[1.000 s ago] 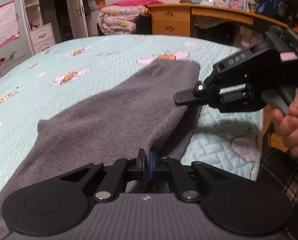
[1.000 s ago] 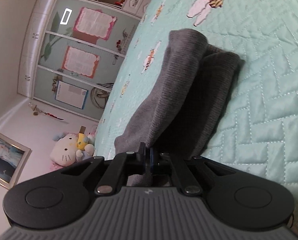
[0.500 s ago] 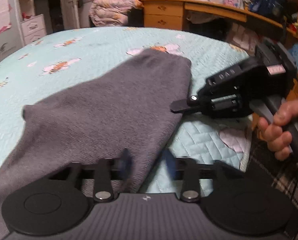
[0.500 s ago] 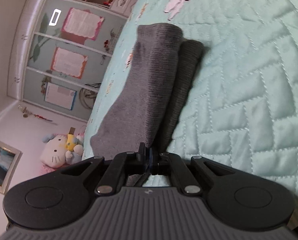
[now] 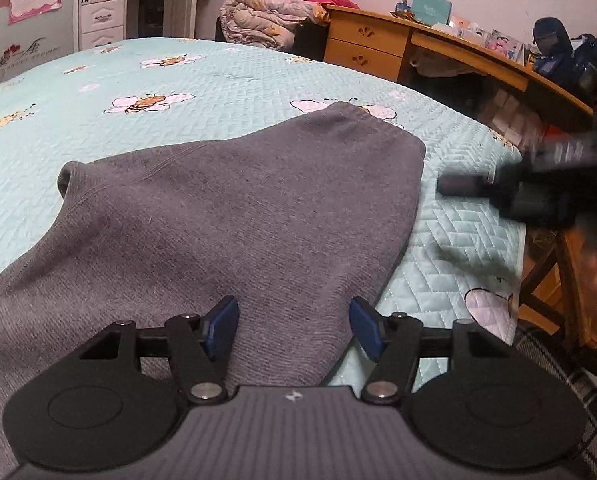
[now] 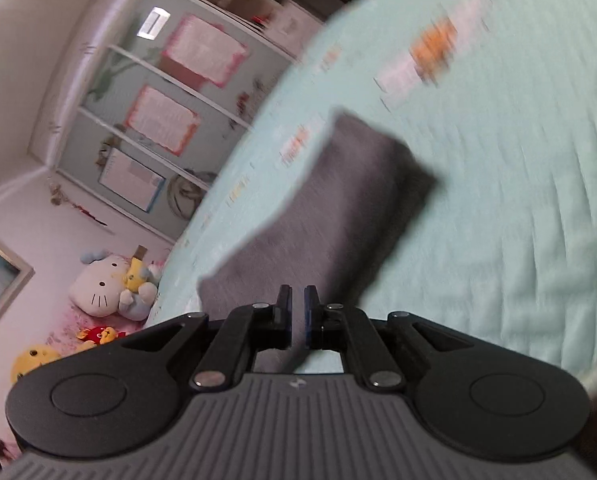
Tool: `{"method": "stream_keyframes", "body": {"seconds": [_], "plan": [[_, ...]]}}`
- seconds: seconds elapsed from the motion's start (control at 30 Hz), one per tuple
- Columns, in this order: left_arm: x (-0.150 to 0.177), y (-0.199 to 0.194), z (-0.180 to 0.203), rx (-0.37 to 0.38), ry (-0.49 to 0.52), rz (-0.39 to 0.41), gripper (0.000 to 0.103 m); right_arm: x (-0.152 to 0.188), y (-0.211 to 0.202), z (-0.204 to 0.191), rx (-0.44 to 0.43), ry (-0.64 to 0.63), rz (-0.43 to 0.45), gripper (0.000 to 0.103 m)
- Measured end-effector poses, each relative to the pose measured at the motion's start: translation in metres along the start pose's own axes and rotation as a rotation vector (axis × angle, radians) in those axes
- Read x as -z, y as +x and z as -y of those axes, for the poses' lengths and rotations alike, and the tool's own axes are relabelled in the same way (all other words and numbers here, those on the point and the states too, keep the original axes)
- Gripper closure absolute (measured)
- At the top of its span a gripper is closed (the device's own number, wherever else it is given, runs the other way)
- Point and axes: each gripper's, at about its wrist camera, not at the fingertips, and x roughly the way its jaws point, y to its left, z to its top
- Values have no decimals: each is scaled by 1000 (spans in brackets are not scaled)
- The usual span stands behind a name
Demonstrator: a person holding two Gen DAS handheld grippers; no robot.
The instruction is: Fold clothes
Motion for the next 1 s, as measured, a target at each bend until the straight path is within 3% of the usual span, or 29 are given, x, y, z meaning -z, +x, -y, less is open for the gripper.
{"method": "stream_keyframes", "body": {"seconds": [0.23, 0.27, 0.37, 0.43, 0.53, 0.57, 0.63, 0.7, 0.77, 0.93, 1.0], "plan": [[5, 2, 9, -39, 82, -9, 28, -27, 21, 26, -8, 110, 104, 97], [4, 1, 7, -30, 67, -9, 28, -30, 24, 29, -9, 125, 119, 103], [1, -3, -8, 20, -22, -2, 28, -35, 25, 30, -21, 105, 154, 103], [1, -7, -24, 75, -125, 14, 28, -36, 23, 17, 39, 28, 130, 103], [0, -19, -50, 135, -293, 44, 32, -40, 17, 18, 24, 73, 123, 102], [0, -24, -58, 146, -337, 59, 32, -40, 14, 17, 16, 80, 125, 98], [2, -32, -67, 148, -369, 81, 32, -43, 5, 7, -31, 48, 163, 98], [4, -33, -70, 94, -327, 57, 32, -48, -6, -1, -89, 34, 221, 97], [10, -31, -71, 52, -283, 42, 39, -55, -10, -2, -135, 52, 256, 97], [20, -31, -68, -1, -197, 35, 42, -58, -4, -2, -104, 42, 284, 97], [21, -32, -70, -1, -192, 35, 42, -54, -7, 7, -149, 88, 314, 97]]}}
